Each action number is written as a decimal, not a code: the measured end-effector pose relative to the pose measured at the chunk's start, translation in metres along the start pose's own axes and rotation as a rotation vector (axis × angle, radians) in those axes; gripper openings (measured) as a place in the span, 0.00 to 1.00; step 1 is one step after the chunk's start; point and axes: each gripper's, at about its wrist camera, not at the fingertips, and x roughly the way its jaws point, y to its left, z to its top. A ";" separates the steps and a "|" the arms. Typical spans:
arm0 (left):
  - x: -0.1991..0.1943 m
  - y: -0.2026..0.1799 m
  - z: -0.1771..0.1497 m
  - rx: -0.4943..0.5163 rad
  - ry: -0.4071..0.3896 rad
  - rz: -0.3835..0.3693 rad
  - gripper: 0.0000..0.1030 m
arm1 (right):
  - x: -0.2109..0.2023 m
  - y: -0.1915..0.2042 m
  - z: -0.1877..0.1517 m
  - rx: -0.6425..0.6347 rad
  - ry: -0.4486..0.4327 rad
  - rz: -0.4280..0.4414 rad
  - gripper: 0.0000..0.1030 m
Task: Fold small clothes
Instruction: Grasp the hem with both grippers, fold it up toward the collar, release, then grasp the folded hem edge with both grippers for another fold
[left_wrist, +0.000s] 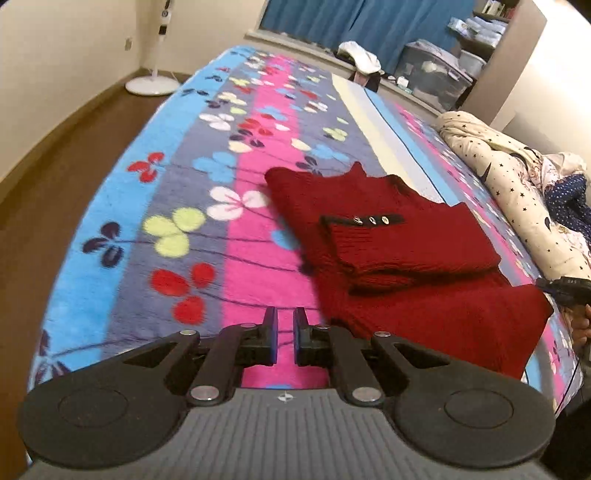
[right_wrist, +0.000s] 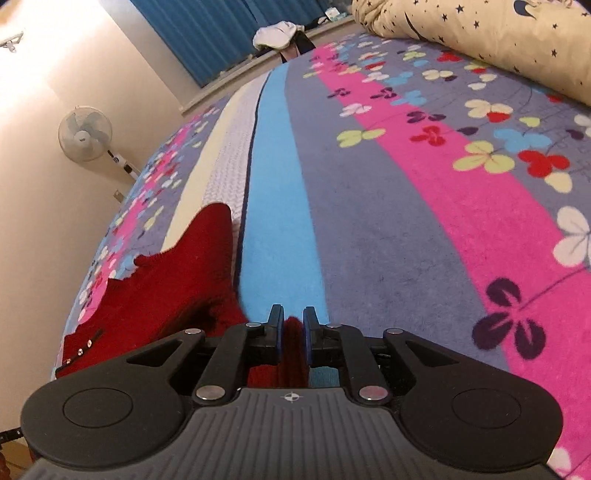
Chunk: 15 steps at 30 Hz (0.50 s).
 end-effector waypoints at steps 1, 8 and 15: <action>-0.002 0.002 -0.002 0.010 0.005 -0.014 0.12 | -0.004 -0.002 0.001 -0.011 -0.015 -0.003 0.12; -0.006 -0.022 -0.026 0.240 0.046 -0.038 0.52 | -0.023 -0.032 0.000 -0.166 -0.010 -0.071 0.12; 0.006 -0.048 -0.034 0.379 0.044 -0.049 0.62 | -0.019 -0.029 -0.029 -0.433 0.077 -0.099 0.12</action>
